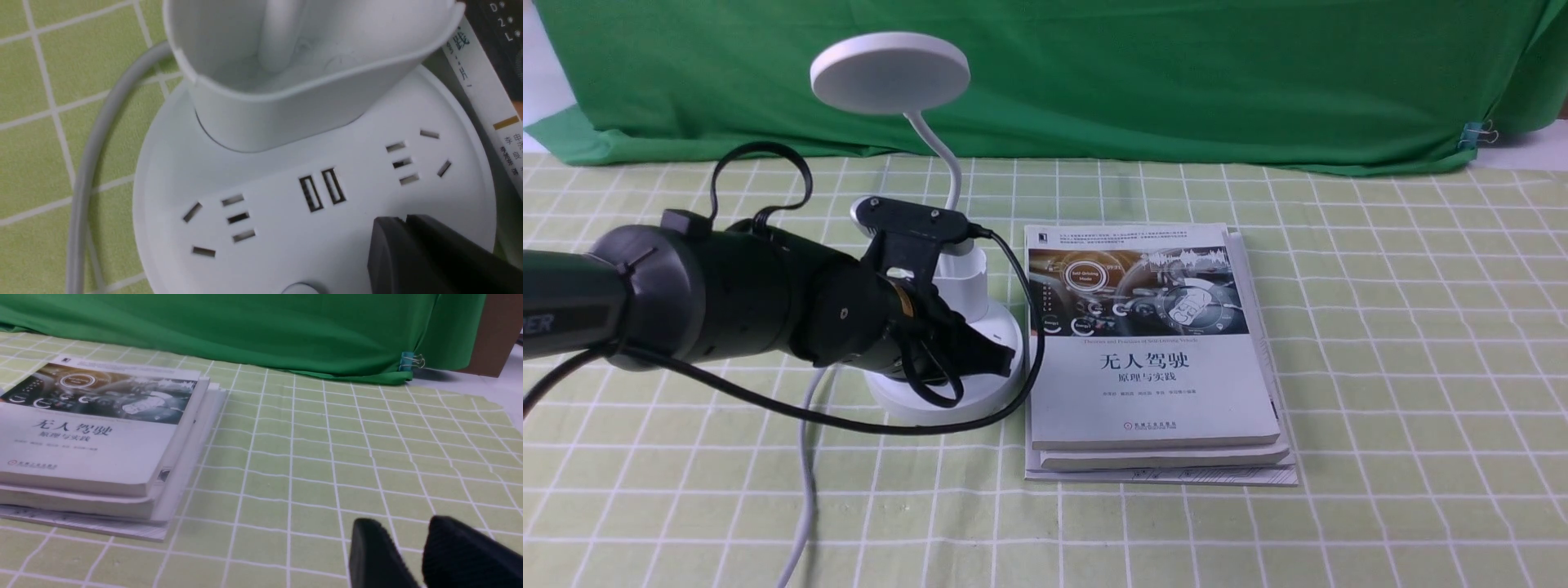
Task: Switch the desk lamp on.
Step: Use the left arm to press the button switch on the lamp holder
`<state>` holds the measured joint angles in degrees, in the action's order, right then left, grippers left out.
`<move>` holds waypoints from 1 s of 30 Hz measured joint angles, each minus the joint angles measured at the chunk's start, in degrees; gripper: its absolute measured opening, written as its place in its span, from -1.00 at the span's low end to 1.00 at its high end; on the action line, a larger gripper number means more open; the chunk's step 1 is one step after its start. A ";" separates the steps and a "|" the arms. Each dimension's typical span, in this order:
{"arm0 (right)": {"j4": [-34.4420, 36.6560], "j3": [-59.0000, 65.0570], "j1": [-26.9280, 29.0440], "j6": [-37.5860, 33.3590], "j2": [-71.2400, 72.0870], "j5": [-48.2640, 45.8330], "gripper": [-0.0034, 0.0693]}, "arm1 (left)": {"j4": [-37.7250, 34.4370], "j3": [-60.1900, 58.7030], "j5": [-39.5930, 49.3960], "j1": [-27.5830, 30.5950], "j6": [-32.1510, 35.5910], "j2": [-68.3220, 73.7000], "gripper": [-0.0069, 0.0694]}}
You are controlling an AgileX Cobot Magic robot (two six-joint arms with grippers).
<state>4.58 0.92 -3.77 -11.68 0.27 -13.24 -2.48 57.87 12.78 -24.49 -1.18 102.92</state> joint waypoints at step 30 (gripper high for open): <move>0.00 0.00 0.00 0.00 0.00 0.00 -0.24 | 0.06 0.00 1.89 -1.98 1.18 0.00 -0.77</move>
<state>4.58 0.92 -3.77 -11.68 0.27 -13.24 -2.42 57.87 14.67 -26.46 0.00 102.92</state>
